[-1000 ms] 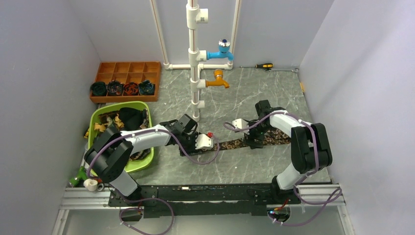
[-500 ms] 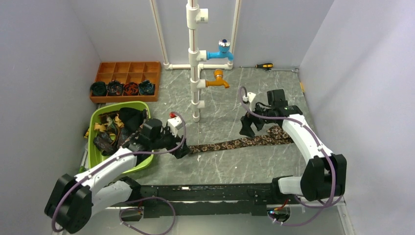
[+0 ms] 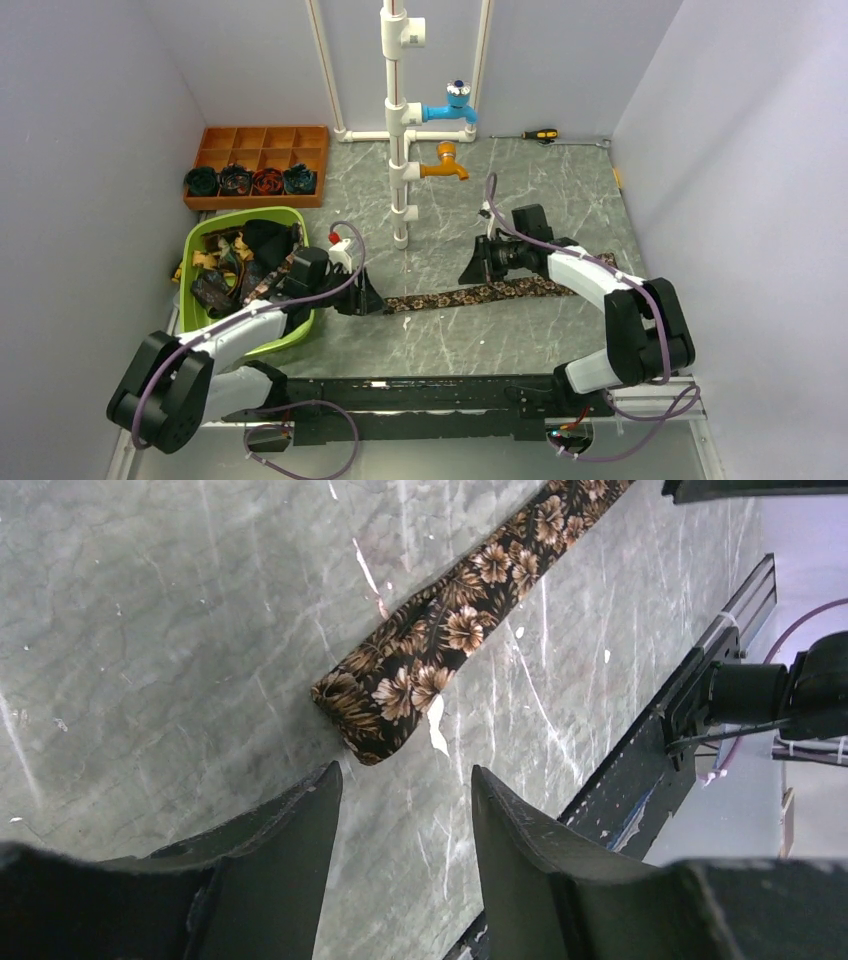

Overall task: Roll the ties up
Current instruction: Roll the tie at the center of the board.

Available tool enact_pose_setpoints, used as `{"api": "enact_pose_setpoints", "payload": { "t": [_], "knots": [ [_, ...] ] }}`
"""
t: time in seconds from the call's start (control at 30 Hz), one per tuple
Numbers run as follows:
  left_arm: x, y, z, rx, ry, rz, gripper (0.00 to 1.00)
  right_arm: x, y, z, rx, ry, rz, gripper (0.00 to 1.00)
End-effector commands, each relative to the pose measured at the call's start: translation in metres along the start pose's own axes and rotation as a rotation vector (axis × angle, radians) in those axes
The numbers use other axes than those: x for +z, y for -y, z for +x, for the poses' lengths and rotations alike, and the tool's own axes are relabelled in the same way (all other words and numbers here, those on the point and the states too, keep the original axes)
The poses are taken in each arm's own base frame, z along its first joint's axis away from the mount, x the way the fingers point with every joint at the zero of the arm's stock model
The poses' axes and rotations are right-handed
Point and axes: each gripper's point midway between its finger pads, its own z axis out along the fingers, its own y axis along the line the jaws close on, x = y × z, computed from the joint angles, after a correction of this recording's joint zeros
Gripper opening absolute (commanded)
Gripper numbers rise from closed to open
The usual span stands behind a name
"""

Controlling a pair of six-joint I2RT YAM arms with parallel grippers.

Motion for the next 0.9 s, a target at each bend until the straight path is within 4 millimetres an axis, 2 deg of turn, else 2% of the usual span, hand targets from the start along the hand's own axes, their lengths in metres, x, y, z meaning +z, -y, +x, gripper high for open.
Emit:
{"api": "enact_pose_setpoints", "payload": {
  "t": [0.0, 0.17, 0.4, 0.53, 0.63, 0.73, 0.87],
  "knots": [
    [0.009, -0.002, -0.006, -0.071, 0.022, 0.007, 0.56, 0.015, -0.020, -0.023, 0.037, 0.077, -0.079, 0.08],
    [0.020, -0.010, -0.005, -0.106, 0.005, 0.002, 0.57, 0.026, -0.016, -0.012, 0.099, 0.060, -0.087, 0.00],
    [0.029, -0.006, -0.003, -0.152, -0.010, 0.057, 0.37, 0.031, -0.010, -0.008, 0.111, 0.037, -0.081, 0.00],
    [0.025, 0.011, -0.013, -0.140, 0.015, 0.128, 0.21, 0.032, -0.010, -0.006, 0.117, 0.024, -0.091, 0.00],
    [0.019, 0.023, -0.017, -0.123, 0.021, 0.170, 0.03, 0.031, -0.011, -0.004, 0.119, 0.011, -0.091, 0.00],
    [0.014, 0.034, -0.021, -0.093, 0.031, 0.196, 0.00, 0.028, -0.016, -0.005, 0.117, 0.005, -0.101, 0.02],
    [0.019, 0.061, -0.033, -0.041, 0.045, 0.257, 0.00, 0.023, -0.026, -0.004, 0.131, -0.017, -0.138, 0.13]
  ]
}}
